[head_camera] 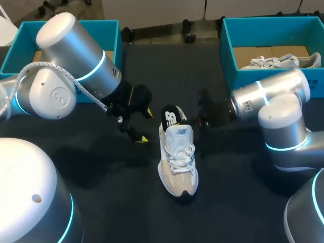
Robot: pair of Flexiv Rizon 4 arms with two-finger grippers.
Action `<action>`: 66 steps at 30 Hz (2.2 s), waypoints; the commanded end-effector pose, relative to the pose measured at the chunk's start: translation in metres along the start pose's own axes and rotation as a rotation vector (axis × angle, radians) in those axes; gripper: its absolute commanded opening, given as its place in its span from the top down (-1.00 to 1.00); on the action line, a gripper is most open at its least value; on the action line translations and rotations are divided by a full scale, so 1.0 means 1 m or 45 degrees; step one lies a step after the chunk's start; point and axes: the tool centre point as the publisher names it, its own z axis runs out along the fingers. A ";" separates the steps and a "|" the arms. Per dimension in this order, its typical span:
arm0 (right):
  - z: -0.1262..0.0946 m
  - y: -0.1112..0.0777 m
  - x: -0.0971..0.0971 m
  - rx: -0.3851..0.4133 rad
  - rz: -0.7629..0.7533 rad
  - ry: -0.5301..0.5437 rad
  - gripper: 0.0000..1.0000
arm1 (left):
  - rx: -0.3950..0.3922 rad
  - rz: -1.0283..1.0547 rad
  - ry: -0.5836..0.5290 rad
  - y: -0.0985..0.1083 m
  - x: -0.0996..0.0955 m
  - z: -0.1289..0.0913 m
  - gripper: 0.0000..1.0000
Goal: Take the shoe out of the shoebox, open the shoe tongue, remove and reinsert the insole, then place the shoe into the shoebox
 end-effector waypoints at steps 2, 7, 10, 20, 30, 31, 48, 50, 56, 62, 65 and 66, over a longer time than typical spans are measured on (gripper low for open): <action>0.002 0.011 -0.002 0.016 -0.019 -0.003 0.45 | -0.001 0.000 0.000 0.000 0.000 0.000 -1.00; 0.001 0.019 -0.005 0.018 -0.039 -0.002 0.51 | -0.001 0.000 0.000 0.000 0.000 0.000 -1.00; 0.000 0.021 -0.007 0.018 -0.044 -0.001 0.65 | -0.001 0.000 0.000 0.000 0.000 0.000 -1.00; 0.003 0.004 -0.011 0.043 0.031 0.021 1.00 | -0.001 0.000 0.000 0.000 0.000 0.000 -1.00; 0.007 -0.019 -0.003 0.086 0.119 0.040 1.00 | -0.001 0.000 0.000 0.000 0.000 0.000 -1.00; 0.007 -0.019 -0.003 0.085 0.120 0.040 1.00 | -0.001 0.000 0.000 0.000 0.000 0.000 -1.00; 0.002 0.016 -0.004 0.050 -0.010 -0.021 0.39 | -0.001 0.000 0.000 0.000 0.000 0.000 -1.00; 0.002 0.019 -0.005 0.050 -0.015 -0.021 0.40 | -0.001 0.000 0.000 0.000 0.000 0.000 -1.00; 0.003 0.021 -0.010 0.049 -0.025 -0.014 0.92 | -0.001 0.000 0.000 0.000 0.000 0.000 -1.00; 0.003 0.011 -0.011 0.049 0.007 -0.011 1.00 | -0.001 0.000 0.000 0.000 0.000 0.000 -1.00; 0.005 0.003 -0.009 0.046 0.032 -0.008 1.00 | -0.001 0.000 0.000 0.000 0.000 0.000 -1.00; 0.005 0.000 -0.008 0.046 0.042 -0.006 1.00 | -0.001 0.000 0.000 0.000 0.000 0.000 -1.00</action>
